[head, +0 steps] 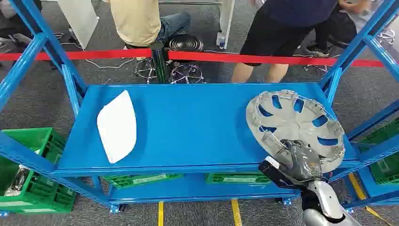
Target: Take the parts from the cabinet and place them on the table.
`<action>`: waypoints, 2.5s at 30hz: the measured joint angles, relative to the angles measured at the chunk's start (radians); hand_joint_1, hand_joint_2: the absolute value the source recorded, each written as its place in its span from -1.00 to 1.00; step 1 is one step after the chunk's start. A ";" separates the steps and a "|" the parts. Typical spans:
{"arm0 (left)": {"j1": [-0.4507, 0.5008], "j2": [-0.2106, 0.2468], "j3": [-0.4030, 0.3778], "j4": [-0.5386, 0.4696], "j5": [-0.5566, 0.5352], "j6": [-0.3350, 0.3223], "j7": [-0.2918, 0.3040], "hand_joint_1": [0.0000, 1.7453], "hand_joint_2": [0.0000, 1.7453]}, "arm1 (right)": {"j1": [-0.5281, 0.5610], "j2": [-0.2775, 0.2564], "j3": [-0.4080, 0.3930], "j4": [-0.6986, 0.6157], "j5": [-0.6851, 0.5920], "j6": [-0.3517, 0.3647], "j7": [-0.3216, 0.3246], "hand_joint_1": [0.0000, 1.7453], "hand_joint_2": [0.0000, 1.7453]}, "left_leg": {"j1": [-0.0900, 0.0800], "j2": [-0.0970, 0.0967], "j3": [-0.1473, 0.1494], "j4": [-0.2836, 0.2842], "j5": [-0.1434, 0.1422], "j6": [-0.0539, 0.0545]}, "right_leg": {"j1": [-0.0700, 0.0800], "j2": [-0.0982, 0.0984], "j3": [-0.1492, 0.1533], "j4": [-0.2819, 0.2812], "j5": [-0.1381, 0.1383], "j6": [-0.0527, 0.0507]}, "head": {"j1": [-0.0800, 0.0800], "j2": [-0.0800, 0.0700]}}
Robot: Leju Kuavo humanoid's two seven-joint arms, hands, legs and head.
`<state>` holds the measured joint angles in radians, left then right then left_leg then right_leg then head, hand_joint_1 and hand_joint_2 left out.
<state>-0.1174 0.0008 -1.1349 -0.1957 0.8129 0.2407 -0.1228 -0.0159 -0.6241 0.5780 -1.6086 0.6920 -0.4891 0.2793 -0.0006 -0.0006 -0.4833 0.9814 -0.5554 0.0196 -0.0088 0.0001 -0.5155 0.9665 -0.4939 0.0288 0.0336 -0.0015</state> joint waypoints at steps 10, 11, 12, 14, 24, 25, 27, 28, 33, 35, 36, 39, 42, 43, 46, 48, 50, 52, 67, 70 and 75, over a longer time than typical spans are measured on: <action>-0.005 0.000 0.000 0.000 0.023 0.029 -0.116 -1.00 1.00 | 0.045 -0.001 -0.122 -0.290 -0.046 -0.018 -0.067 1.00 1.00 | 0.000 0.001 -0.001 0.000 0.000 0.000 | 0.000 0.001 -0.002 0.000 0.000 0.000 | 0.000 0.000; -0.006 0.000 0.000 0.000 0.023 0.029 -0.121 -1.00 1.00 | 0.049 -0.001 -0.133 -0.308 -0.049 -0.020 -0.072 1.00 1.00 | 0.000 0.001 -0.001 0.000 0.000 0.000 | 0.000 0.001 -0.002 0.000 0.000 0.000 | 0.000 0.000; -0.007 0.000 0.000 0.000 0.025 0.027 -0.124 -1.00 1.00 | 0.054 -0.001 -0.147 -0.329 -0.052 -0.025 -0.078 1.00 1.00 | 0.000 0.001 -0.001 0.000 0.000 0.000 | 0.000 0.001 -0.002 0.000 0.000 0.000 | 0.000 0.000; -0.008 0.000 0.000 0.000 0.026 0.024 -0.127 -1.00 1.00 | 0.058 0.000 -0.172 -0.362 -0.052 -0.029 -0.081 1.00 1.00 | 0.000 0.001 -0.001 0.000 0.000 0.000 | 0.000 0.001 -0.002 0.000 0.000 0.000 | 0.000 0.000; -0.008 -0.003 0.000 0.000 0.043 0.023 -0.138 -1.00 1.00 | 0.120 0.029 -0.290 -0.444 -0.131 -0.179 -0.173 1.00 1.00 | 0.000 -0.002 -0.001 0.000 0.000 0.000 | 0.000 0.000 -0.002 0.000 0.000 0.000 | 0.000 0.000; -0.008 -0.003 0.000 0.000 0.044 0.023 -0.142 -1.00 1.00 | 0.132 0.047 -0.313 -0.455 -0.194 -0.189 -0.224 1.00 1.00 | 0.000 -0.002 -0.001 0.000 0.000 0.000 | 0.000 0.000 -0.002 0.000 -0.001 0.000 | 0.000 0.000; -0.008 -0.003 0.000 0.000 0.044 0.025 -0.145 -1.00 1.00 | 0.153 0.096 -0.377 -0.482 -0.379 -0.198 -0.350 1.00 1.00 | 0.000 -0.003 -0.001 0.000 0.000 0.000 | 0.000 0.000 -0.002 0.000 -0.002 0.000 | 0.000 0.000; -0.008 -0.003 0.000 0.000 0.044 0.026 -0.146 -1.00 1.00 | 0.164 0.114 -0.401 -0.492 -0.443 -0.198 -0.387 1.00 1.00 | 0.000 -0.004 -0.001 0.000 0.000 0.000 | 0.000 -0.001 -0.002 0.000 -0.002 0.000 | -0.001 0.000; -0.007 -0.003 0.000 0.000 0.049 0.026 -0.147 -1.00 1.00 | 0.187 0.179 -0.504 -0.530 -0.890 -0.170 -0.580 1.00 1.00 | 0.000 -0.004 -0.001 0.000 0.000 0.000 | 0.000 -0.001 -0.002 0.000 -0.002 0.000 | 0.000 0.000; -0.005 -0.002 0.000 0.000 0.052 0.026 -0.147 -1.00 1.00 | 0.187 0.197 -0.540 -0.533 -1.061 -0.115 -0.650 1.00 1.00 | 0.000 -0.004 -0.001 0.000 0.000 0.000 | 0.000 -0.001 -0.002 0.000 -0.002 0.000 | 0.000 0.000; -0.006 -0.002 0.001 0.000 0.052 0.026 -0.147 -1.00 1.00 | 0.188 0.205 -0.556 -0.532 -1.116 -0.088 -0.671 1.00 1.00 | 0.000 -0.003 -0.001 0.000 0.000 0.000 | 0.000 -0.001 -0.002 0.000 -0.002 0.000 | 0.000 0.000; -0.005 -0.002 0.000 0.000 0.052 0.026 -0.147 -1.00 1.00 | 0.186 0.233 -0.597 -0.532 -1.222 -0.024 -0.721 1.00 1.00 | -0.001 -0.003 -0.001 0.000 0.000 0.000 | 0.000 -0.001 -0.002 0.000 -0.002 0.000 | 0.000 0.000; -0.005 -0.003 0.001 0.000 0.052 0.026 -0.147 -1.00 1.00 | 0.186 0.255 -0.624 -0.531 -1.305 0.029 -0.742 1.00 1.00 | -0.001 -0.002 -0.001 0.000 0.000 0.000 | 0.000 -0.001 -0.002 0.000 -0.002 0.000 | 0.000 0.000; -0.005 -0.002 0.000 0.000 0.052 0.027 -0.147 -1.00 1.00 | 0.186 0.261 -0.629 -0.528 -1.335 0.051 -0.749 1.00 1.00 | 0.000 -0.002 -0.001 0.000 0.000 0.000 | 0.000 -0.001 -0.002 0.000 -0.002 0.000 | 0.000 0.000; -0.006 -0.002 0.000 0.000 0.052 0.029 -0.147 -1.00 1.00 | 0.180 0.278 -0.642 -0.519 -1.389 0.099 -0.763 1.00 1.00 | 0.000 -0.001 -0.001 -0.001 0.000 0.000 | 0.000 -0.001 -0.002 0.000 -0.002 0.000 | 0.000 0.000; -0.006 -0.002 0.000 0.000 0.052 0.031 -0.153 -1.00 1.00 | 0.174 0.288 -0.649 -0.512 -1.400 0.123 -0.773 1.00 1.00 | 0.000 -0.001 -0.001 -0.001 0.000 0.000 | 0.000 -0.001 -0.002 0.000 -0.002 0.000 | 0.000 0.000; -0.006 -0.002 0.000 0.000 0.052 0.037 -0.167 -1.00 1.00 | 0.172 0.295 -0.650 -0.506 -1.398 0.138 -0.779 1.00 1.00 | 0.000 0.000 -0.001 -0.001 0.000 0.000 | 0.000 -0.001 -0.002 0.000 -0.002 0.000 | 0.000 0.000; -0.006 -0.002 0.000 0.000 0.052 0.042 -0.174 -1.00 1.00 | 0.172 0.302 -0.650 -0.501 -1.395 0.142 -0.780 1.00 1.00 | 0.000 0.001 -0.001 -0.001 0.000 0.000 | 0.000 0.000 -0.002 0.000 -0.002 0.000 | 0.000 0.000; -0.007 -0.003 0.000 -0.006 0.040 0.021 -0.237 -1.00 1.00 | 0.167 0.316 -0.656 -0.496 -1.361 0.155 -0.760 1.00 1.00 | 0.000 0.004 -0.001 -0.001 0.000 0.000 | 0.000 0.001 -0.002 0.000 -0.002 0.000 | 0.000 0.000; -0.007 -0.003 0.000 -0.008 0.040 0.021 -0.237 -1.00 1.00 | 0.166 0.316 -0.655 -0.494 -1.361 0.156 -0.758 1.00 1.00 | 0.000 0.005 -0.001 -0.001 0.000 0.000 | 0.000 0.001 -0.002 0.000 -0.002 0.000 | 0.000 0.000; -0.007 -0.003 0.000 -0.008 0.042 0.021 -0.237 -1.00 1.00 | 0.164 0.316 -0.655 -0.490 -1.361 0.156 -0.758 1.00 1.00 | 0.000 0.007 -0.001 -0.001 0.000 0.000 | 0.000 0.002 -0.002 0.001 -0.002 0.000 | 0.000 0.000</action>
<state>-0.1249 -0.0019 -1.1345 -0.2041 0.8553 0.2617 -0.3593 0.1485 -0.3082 -0.0774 -2.0989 -0.6687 -0.3330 -0.4787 -0.0010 0.0061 -0.4843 0.9804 -0.5556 0.0196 -0.0092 0.0016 -0.5178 0.9670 -0.4956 0.0291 0.0336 -0.0015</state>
